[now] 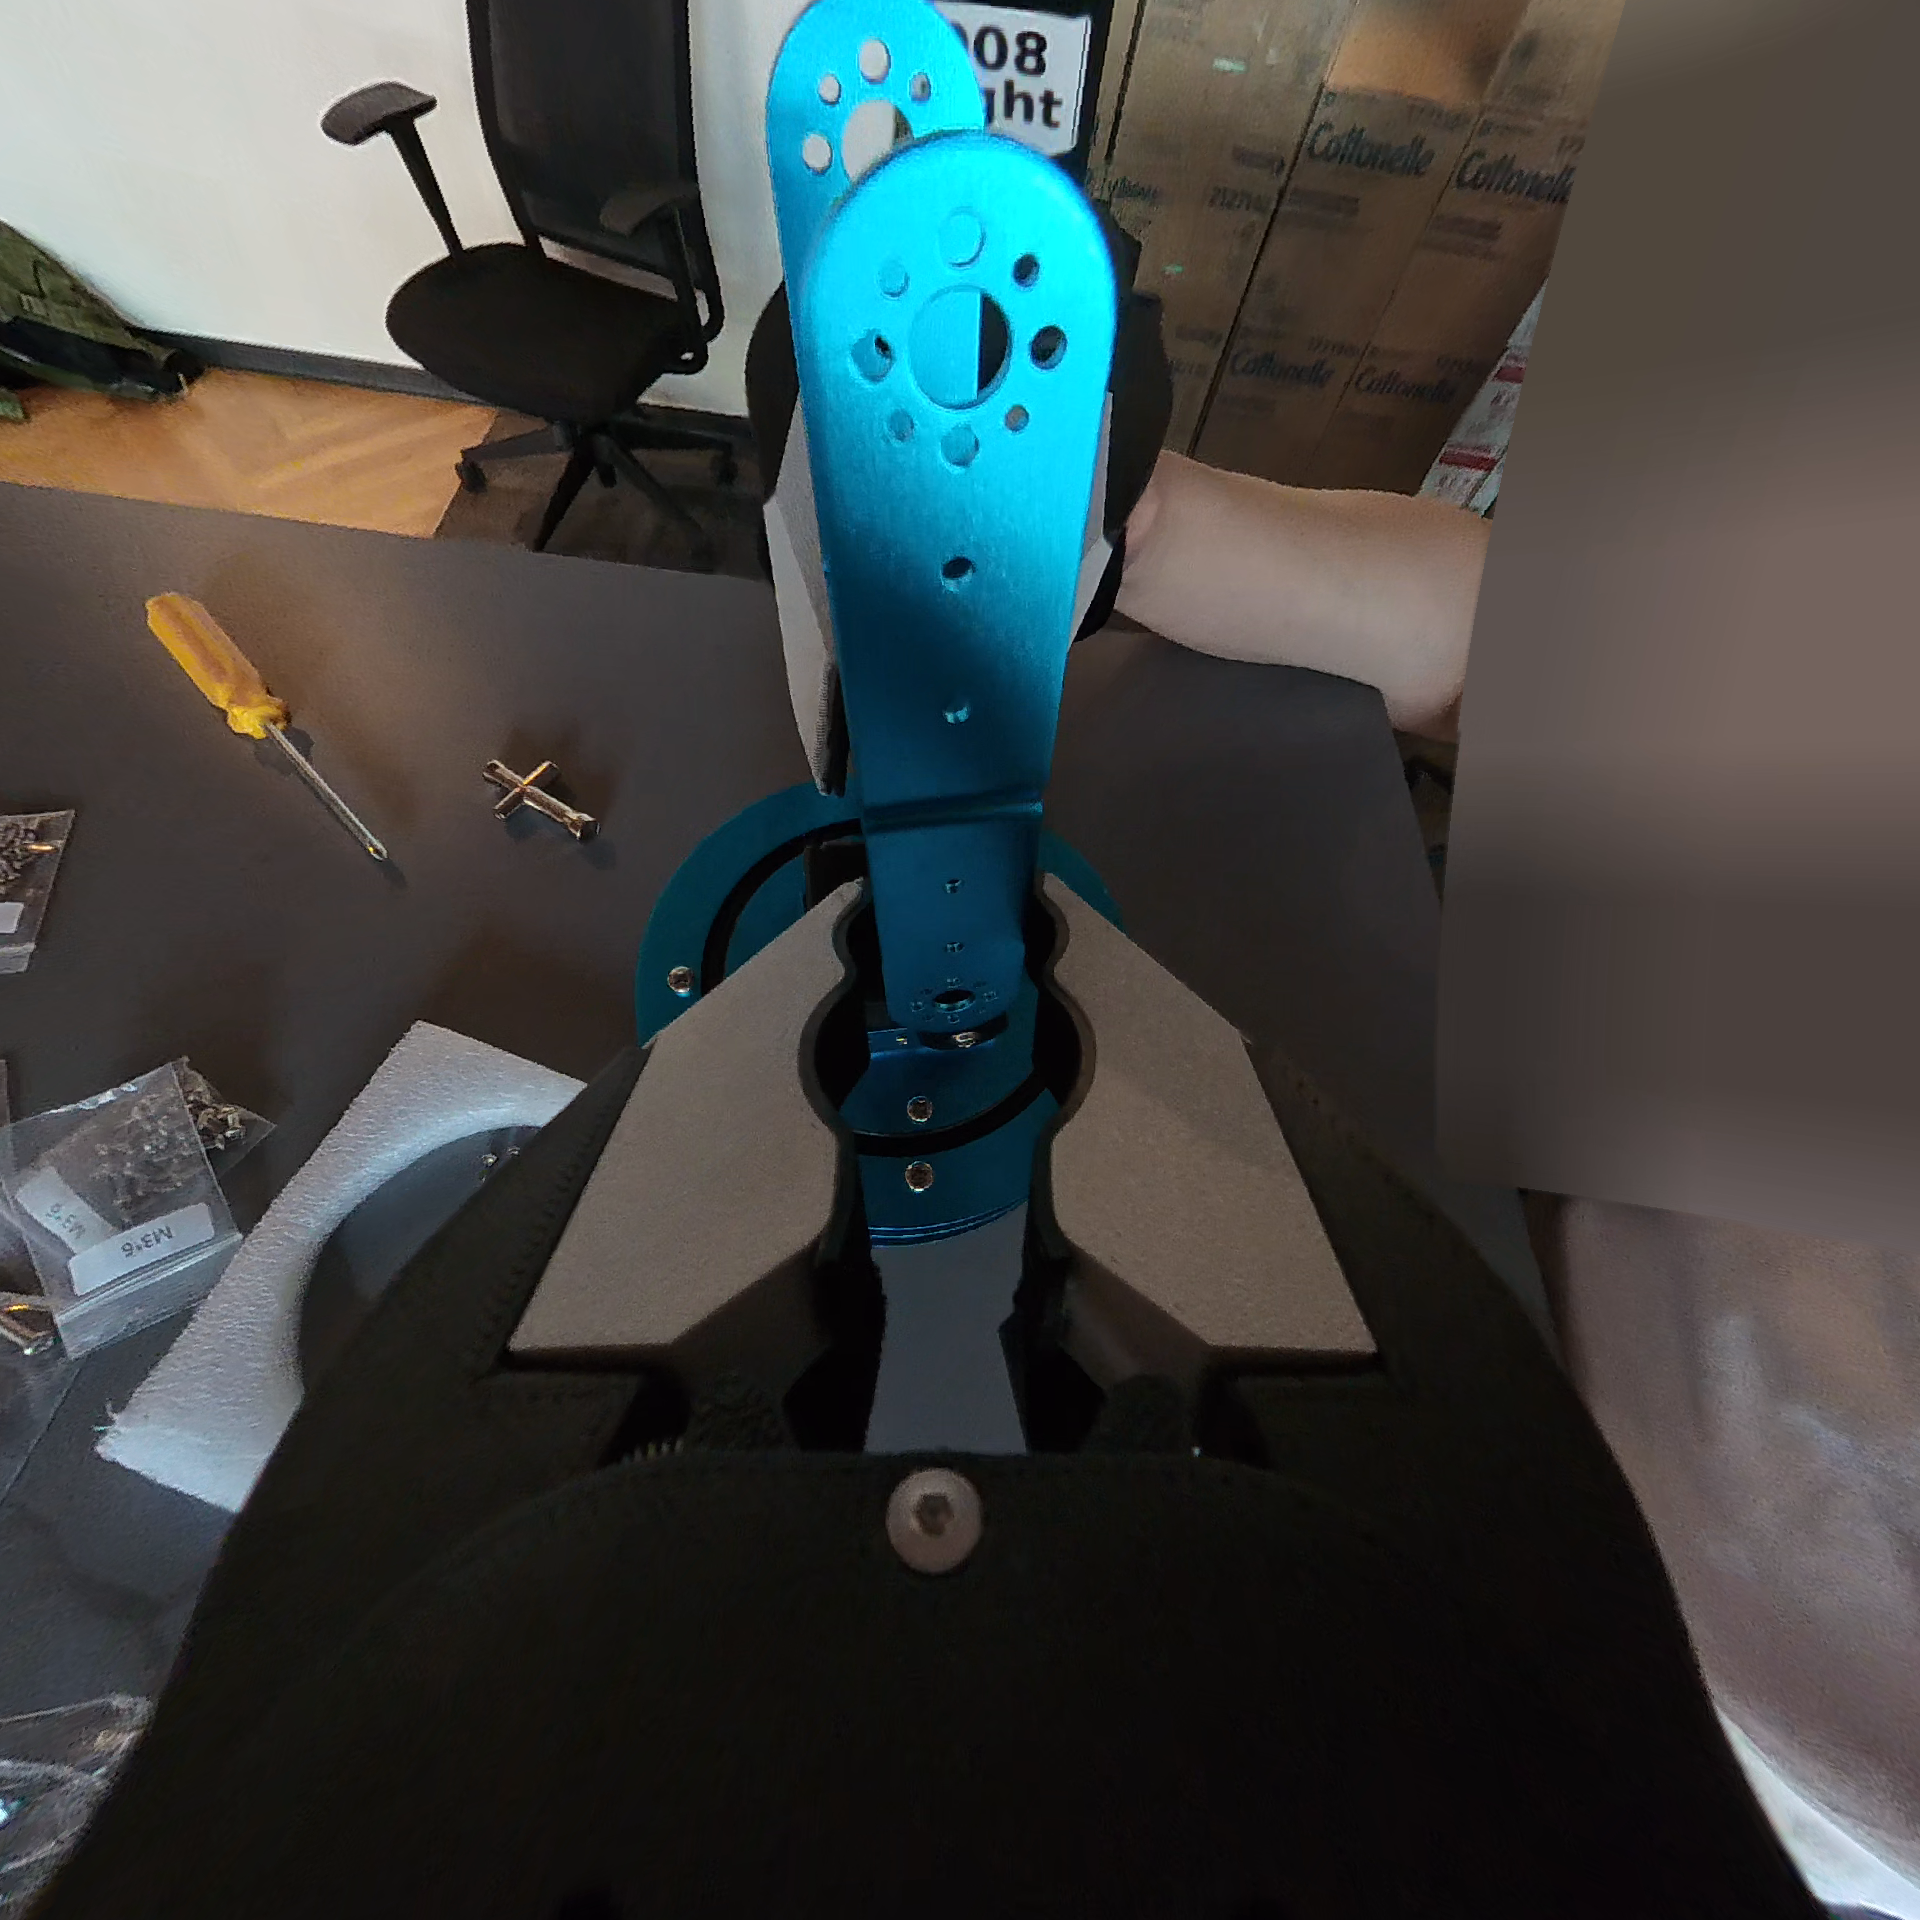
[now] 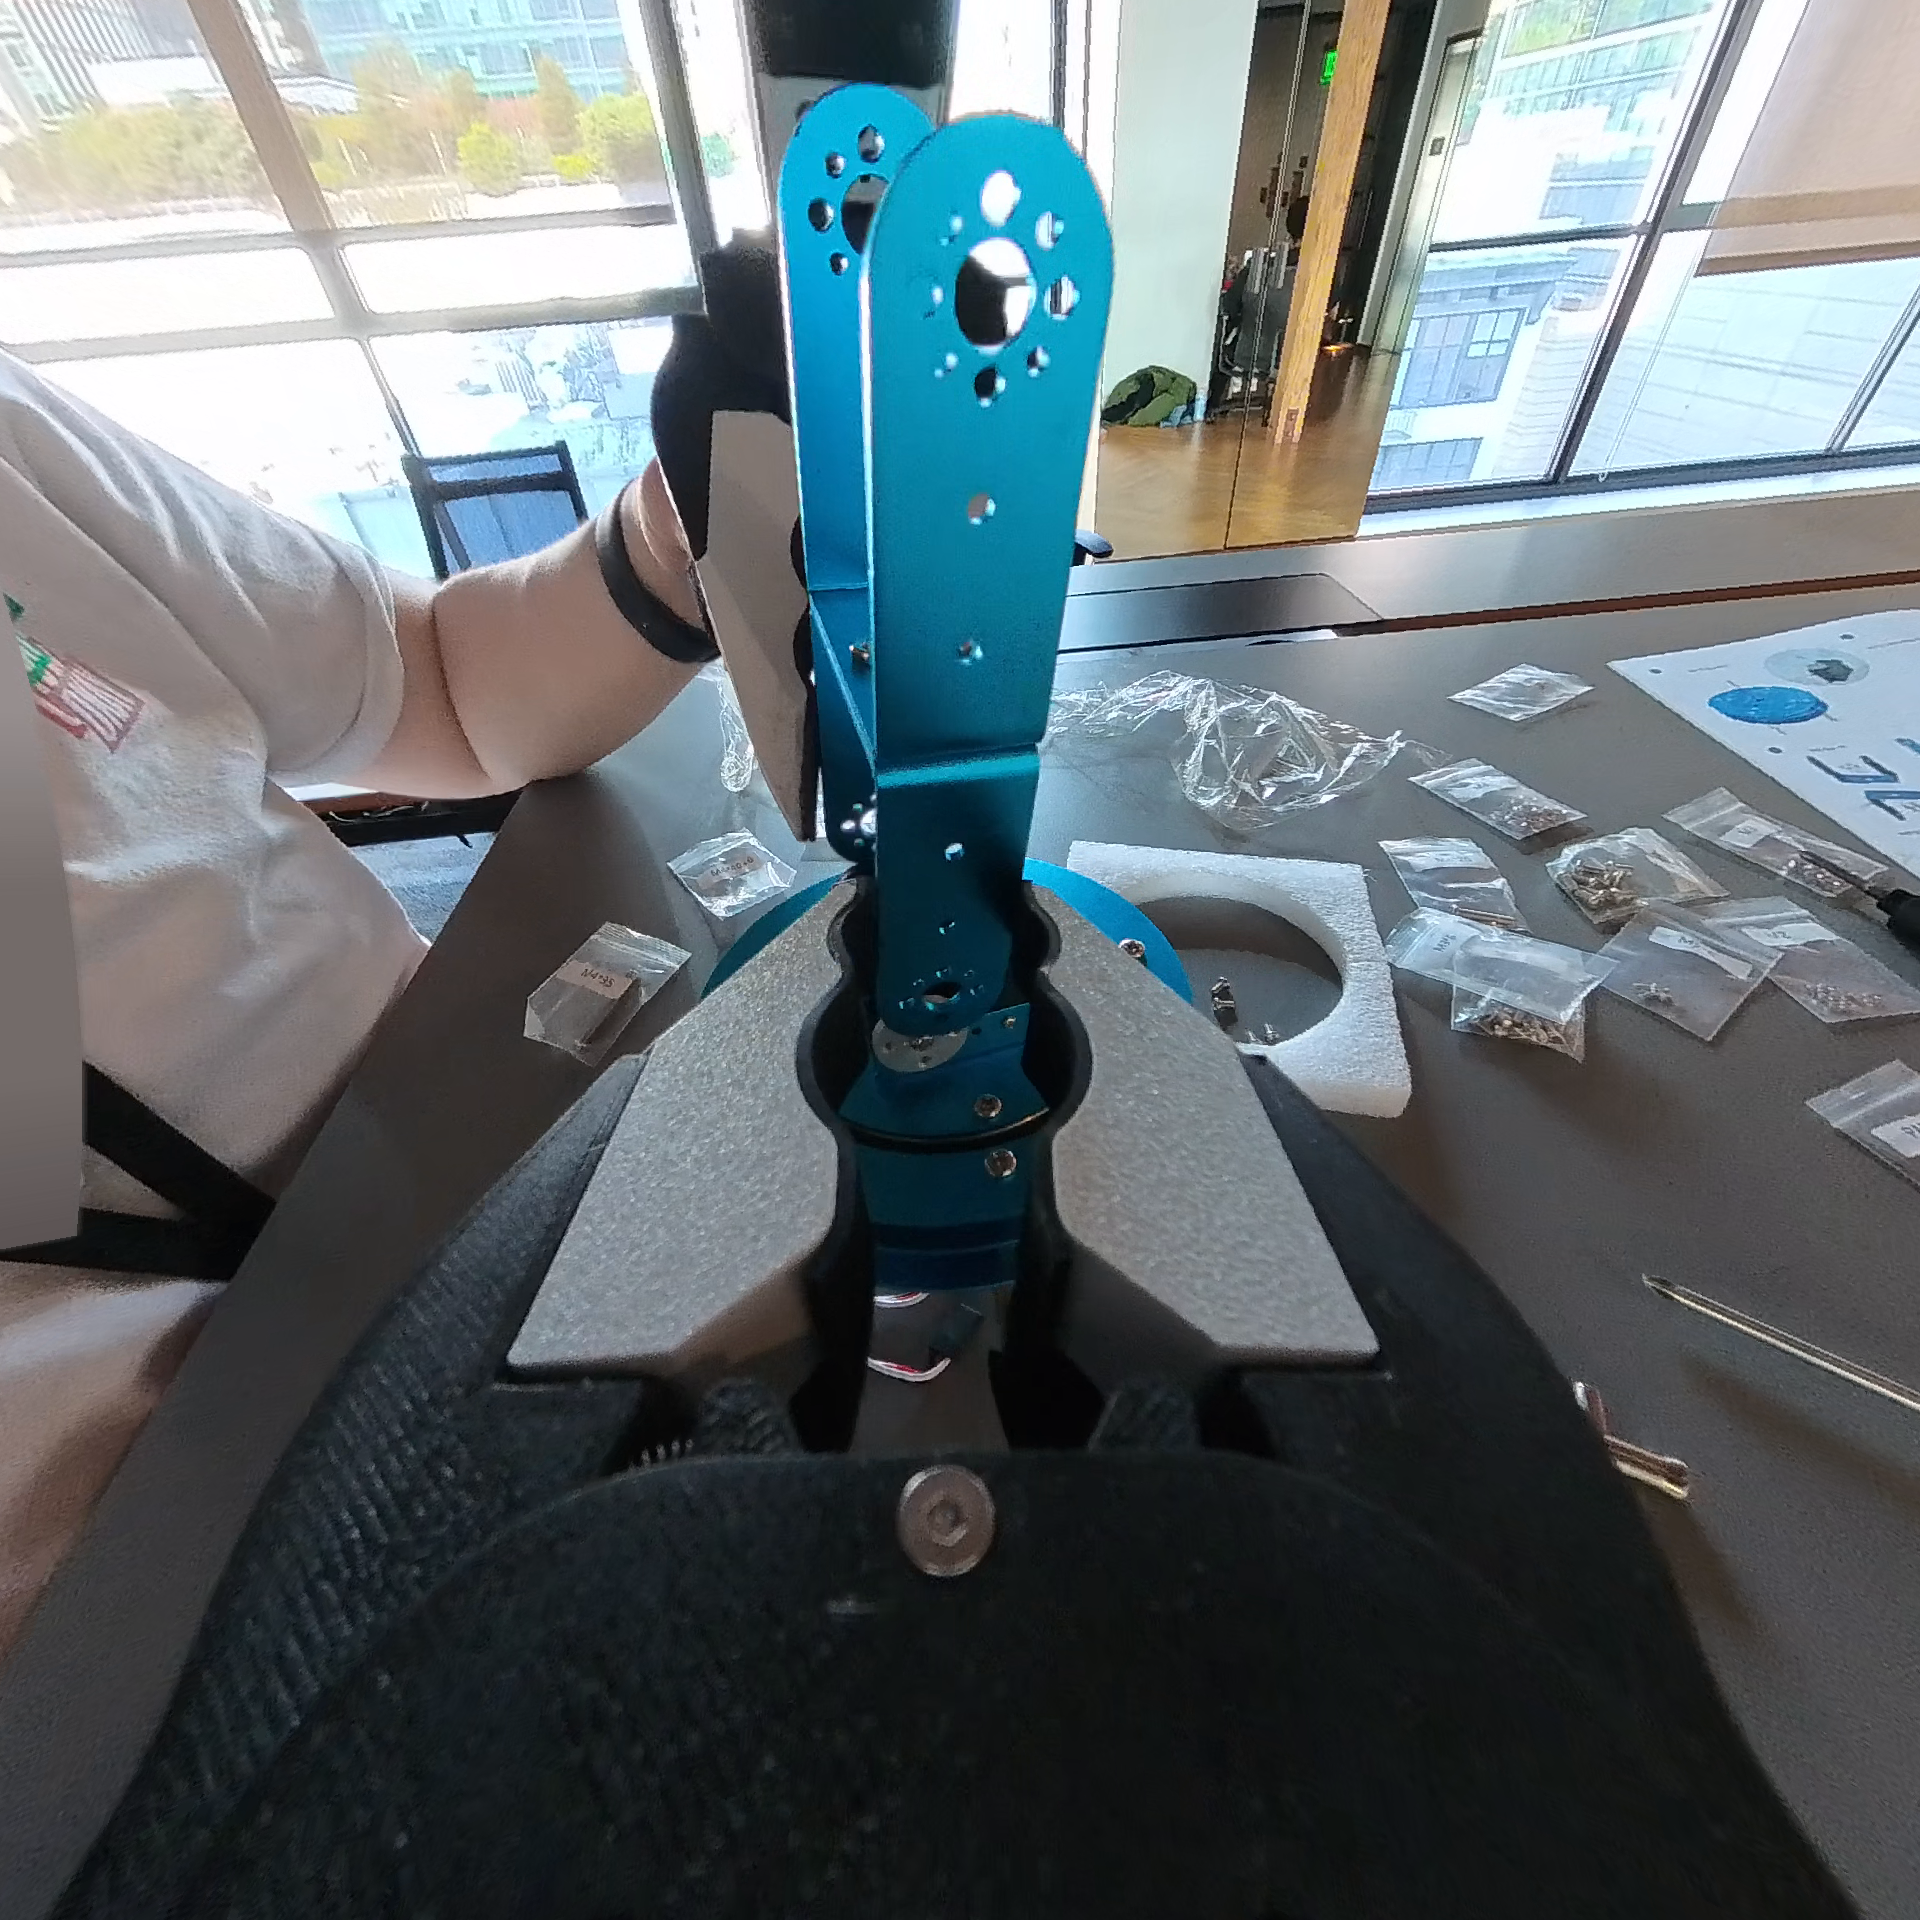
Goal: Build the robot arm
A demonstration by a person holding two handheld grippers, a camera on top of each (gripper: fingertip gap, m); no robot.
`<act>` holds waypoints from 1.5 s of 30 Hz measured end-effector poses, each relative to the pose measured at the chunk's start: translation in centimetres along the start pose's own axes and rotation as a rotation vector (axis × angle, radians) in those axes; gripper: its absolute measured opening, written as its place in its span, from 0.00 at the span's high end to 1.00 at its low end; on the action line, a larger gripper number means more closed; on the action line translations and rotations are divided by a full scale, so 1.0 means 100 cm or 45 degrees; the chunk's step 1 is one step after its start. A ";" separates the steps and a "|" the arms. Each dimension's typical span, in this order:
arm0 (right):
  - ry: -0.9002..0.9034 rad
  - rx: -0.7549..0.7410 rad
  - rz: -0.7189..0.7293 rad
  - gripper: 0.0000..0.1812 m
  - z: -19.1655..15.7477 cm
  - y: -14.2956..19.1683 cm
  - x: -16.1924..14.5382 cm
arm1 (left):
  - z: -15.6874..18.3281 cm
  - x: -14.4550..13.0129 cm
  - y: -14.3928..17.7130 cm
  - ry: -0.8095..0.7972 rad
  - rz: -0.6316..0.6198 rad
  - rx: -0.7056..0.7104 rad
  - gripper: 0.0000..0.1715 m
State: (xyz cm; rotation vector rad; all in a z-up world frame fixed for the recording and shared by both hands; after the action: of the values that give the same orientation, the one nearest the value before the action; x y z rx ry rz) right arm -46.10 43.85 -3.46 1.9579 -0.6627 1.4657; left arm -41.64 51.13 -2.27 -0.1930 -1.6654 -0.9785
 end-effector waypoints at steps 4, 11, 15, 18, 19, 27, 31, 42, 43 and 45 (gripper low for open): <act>0.009 0.004 0.000 0.86 -0.001 0.001 0.000 | 0.002 0.003 0.000 -0.020 -0.092 0.020 0.85; 0.006 -0.005 -0.005 0.86 0.004 0.004 -0.003 | -0.001 0.005 -0.004 -0.024 -0.174 0.023 0.85; -0.018 0.020 -0.001 0.86 0.005 0.003 -0.004 | -0.002 0.005 -0.004 0.010 -0.150 0.010 0.85; -0.051 0.045 0.000 0.86 0.005 0.002 -0.005 | -0.001 0.004 -0.003 0.029 -0.160 -0.006 0.85; -0.058 0.053 -0.004 0.86 0.005 0.001 -0.006 | -0.001 0.004 -0.003 0.033 -0.160 -0.012 0.85; -0.015 0.015 -0.049 0.86 0.002 0.001 -0.008 | 0.002 0.005 -0.003 0.025 -0.161 -0.026 0.85; -0.011 0.027 -0.062 0.86 -0.002 0.001 -0.009 | 0.006 0.005 -0.003 0.055 -0.123 -0.056 0.85; 0.030 0.025 -0.074 0.86 -0.001 -0.006 -0.017 | 0.010 0.000 -0.003 0.142 -0.006 -0.089 0.86; 0.033 0.026 -0.067 0.86 -0.002 -0.006 -0.016 | 0.011 -0.001 -0.002 0.143 -0.002 -0.090 0.86; 0.080 -0.002 -0.062 0.86 -0.002 -0.007 -0.015 | 0.011 -0.001 -0.001 0.129 0.006 -0.078 0.86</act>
State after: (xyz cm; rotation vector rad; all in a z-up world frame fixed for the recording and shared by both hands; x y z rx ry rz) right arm -46.08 44.53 -4.96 1.9056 -0.5839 1.4901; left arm -42.48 51.88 -2.44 -0.1848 -1.5432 -1.0200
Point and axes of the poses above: each gripper's, where its closed fingertips meet, y back along the fingers, x out of its top, z = x × y across the jaws, the point moved 4 cm from there along y, back along the fingers, and after that the axes turned 9 degrees about -y, right-handed, at the moved point
